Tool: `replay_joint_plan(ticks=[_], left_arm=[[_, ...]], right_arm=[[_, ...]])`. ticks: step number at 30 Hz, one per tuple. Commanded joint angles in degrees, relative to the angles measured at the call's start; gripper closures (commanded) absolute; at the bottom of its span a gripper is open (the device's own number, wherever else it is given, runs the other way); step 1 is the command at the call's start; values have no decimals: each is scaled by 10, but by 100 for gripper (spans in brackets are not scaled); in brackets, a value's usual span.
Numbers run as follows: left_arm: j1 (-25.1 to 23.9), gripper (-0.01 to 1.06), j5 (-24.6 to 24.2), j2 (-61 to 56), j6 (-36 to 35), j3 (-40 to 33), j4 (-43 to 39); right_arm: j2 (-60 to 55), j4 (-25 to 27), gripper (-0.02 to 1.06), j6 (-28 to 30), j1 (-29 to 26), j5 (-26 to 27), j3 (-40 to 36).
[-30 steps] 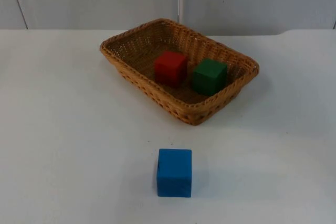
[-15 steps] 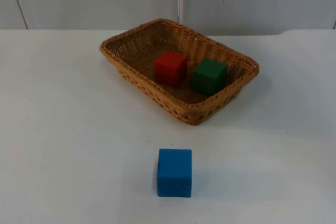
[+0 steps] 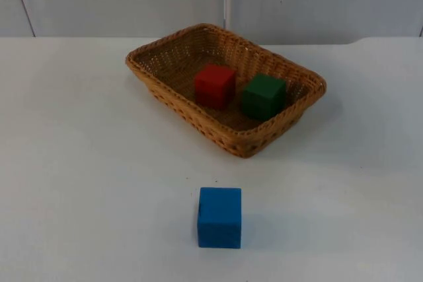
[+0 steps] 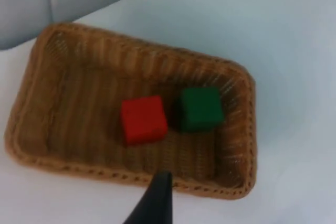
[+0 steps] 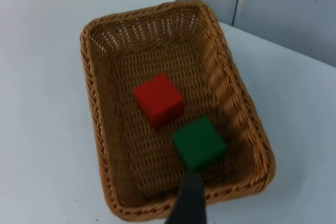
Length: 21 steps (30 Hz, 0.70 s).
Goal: Pick up one cube with each hand and place exactly two cubes into the same basket, leaving the remaining cube outside.
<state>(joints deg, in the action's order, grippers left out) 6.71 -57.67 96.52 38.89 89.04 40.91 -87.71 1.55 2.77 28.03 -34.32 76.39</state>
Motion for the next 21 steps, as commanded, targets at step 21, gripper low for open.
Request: replay_joint_plan(ticks=[21], left_arm=[[1, 14, 137, -259, 13, -289, -22]], right_arm=[[162, 5, 38, 2, -2, 18, -118]])
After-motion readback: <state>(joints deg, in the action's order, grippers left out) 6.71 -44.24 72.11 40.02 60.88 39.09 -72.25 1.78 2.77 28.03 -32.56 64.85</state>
